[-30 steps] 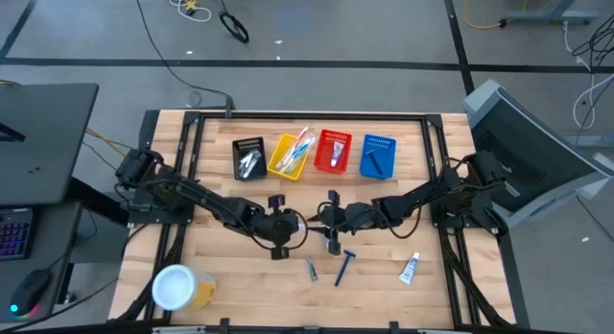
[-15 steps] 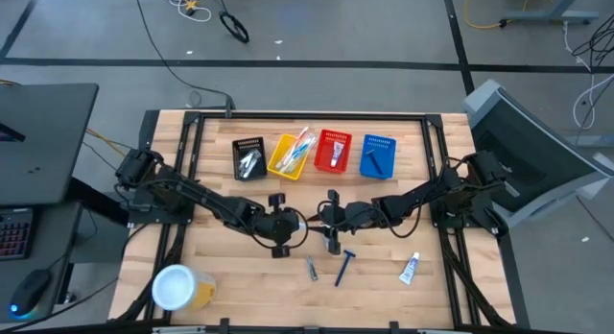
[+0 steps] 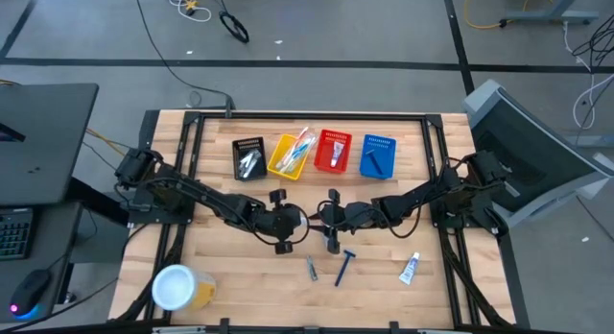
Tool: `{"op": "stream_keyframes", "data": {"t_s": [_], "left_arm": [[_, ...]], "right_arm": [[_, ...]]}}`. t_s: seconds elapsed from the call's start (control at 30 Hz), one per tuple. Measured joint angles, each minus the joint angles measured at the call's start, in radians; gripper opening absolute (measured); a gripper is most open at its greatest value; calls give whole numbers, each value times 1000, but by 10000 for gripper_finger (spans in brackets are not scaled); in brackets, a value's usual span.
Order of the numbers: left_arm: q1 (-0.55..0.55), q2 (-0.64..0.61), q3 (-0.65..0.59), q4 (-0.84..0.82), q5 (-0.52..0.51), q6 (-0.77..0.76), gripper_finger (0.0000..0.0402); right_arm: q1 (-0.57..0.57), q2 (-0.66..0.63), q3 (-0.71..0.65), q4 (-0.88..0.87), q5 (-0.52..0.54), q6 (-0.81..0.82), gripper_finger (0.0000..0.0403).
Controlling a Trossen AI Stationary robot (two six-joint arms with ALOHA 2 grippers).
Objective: Pick & Place Travel size toiletries
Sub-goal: Put the white toothpaste into the red bin
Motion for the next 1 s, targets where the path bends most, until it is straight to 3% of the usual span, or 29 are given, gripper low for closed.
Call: {"op": "stream_keyframes", "data": {"t_s": [0.5, 0.8, 1.0], "left_arm": [[0, 1, -1, 43, 1, 26, 82], [0, 2, -2, 45, 5, 21, 82], [0, 2, -2, 46, 6, 26, 82]], "right_arm": [[0, 0, 0, 53, 17, 9, 116], [-3, 0, 0, 52, 4, 50, 75], [-3, 0, 0, 52, 4, 62, 69]]}}
